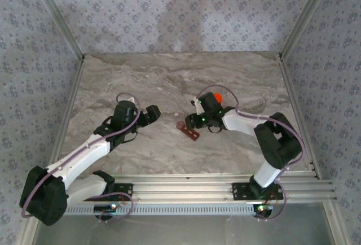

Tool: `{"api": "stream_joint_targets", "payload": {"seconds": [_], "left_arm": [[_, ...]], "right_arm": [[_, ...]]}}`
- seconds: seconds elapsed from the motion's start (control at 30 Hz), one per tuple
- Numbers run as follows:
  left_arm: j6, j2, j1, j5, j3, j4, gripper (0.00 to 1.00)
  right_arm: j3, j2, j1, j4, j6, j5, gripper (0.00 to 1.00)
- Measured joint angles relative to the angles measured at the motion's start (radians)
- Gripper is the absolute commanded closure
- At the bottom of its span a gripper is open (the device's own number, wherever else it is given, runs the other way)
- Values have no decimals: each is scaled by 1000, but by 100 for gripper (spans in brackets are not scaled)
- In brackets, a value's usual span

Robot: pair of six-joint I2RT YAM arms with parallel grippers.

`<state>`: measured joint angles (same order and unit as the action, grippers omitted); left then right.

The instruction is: Sort the pills into containers

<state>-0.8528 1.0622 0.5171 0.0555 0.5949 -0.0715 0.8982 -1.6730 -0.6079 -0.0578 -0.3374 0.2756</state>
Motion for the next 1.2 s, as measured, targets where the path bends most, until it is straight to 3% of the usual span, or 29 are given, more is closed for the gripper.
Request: {"api": "stream_joint_targets", "payload": {"seconds": [0.23, 0.8, 1.2], "left_arm": [[-1, 0, 0, 0, -26, 4, 1], [-4, 0, 1, 1, -29, 23, 1], [-4, 0, 3, 1, -29, 24, 1]], "right_arm": [[67, -96, 15, 52, -63, 40, 54], [130, -210, 31, 87, -142, 134, 74], [129, -220, -61, 129, -168, 220, 76]]}}
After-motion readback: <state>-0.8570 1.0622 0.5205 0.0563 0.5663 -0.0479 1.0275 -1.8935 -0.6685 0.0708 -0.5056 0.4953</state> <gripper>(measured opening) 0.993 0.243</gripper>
